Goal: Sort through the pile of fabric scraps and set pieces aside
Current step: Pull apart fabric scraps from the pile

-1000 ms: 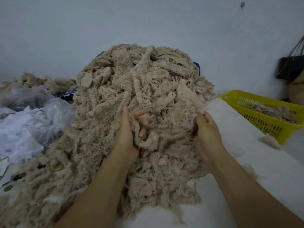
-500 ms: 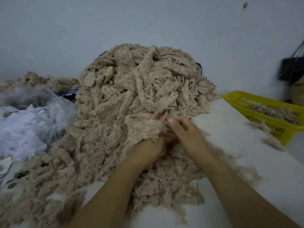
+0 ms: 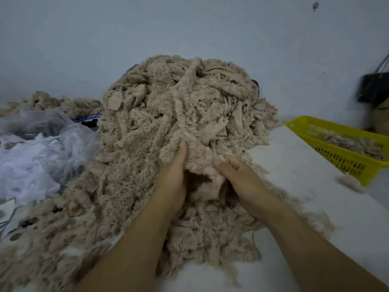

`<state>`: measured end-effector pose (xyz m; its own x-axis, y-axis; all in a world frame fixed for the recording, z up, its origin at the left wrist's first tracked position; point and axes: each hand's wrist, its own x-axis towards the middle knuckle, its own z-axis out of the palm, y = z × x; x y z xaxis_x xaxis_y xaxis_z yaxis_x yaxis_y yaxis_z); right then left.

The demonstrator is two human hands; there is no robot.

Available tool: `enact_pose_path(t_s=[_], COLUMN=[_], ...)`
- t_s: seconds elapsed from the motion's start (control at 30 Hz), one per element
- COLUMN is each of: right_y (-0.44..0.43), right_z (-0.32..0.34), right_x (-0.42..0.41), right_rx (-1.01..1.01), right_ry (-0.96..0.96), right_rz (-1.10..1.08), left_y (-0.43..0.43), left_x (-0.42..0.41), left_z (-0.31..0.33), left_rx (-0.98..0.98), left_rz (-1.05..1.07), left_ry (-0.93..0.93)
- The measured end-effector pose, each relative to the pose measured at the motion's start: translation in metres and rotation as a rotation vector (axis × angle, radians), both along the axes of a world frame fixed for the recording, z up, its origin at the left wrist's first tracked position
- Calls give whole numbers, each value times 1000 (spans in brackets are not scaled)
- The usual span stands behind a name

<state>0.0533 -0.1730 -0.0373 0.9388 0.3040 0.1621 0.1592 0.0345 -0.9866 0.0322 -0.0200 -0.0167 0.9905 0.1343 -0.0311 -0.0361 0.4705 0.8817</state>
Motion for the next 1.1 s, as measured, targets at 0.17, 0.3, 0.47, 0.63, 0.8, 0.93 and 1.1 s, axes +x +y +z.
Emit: enact_pose_path(t_s=[0.17, 0.3, 0.47, 0.63, 0.8, 0.93, 1.1], right_y=[-7, -10, -18, -27, -31, -24, -8], right_z=[6, 14, 17, 19, 23, 20, 13], right_x=[3, 2, 6, 13, 13, 10, -8], right_rx=[222, 403, 715, 857, 824, 466, -199], right_ry=[152, 298, 301, 332, 370, 183, -183], right_rz=[45, 56, 23, -164, -266, -254, -66], left_y=[6, 6, -6, 1, 11, 10, 12], left_x=[5, 2, -12, 2, 4, -1, 1], left_z=[5, 8, -3, -15, -3, 6, 6], left_rx=[-314, -230, 855, 1084, 547, 54, -97], left_rz=[-12, -94, -296, 10, 64, -98, -196], left_ry=[14, -64, -261, -243, -68, 34, -43])
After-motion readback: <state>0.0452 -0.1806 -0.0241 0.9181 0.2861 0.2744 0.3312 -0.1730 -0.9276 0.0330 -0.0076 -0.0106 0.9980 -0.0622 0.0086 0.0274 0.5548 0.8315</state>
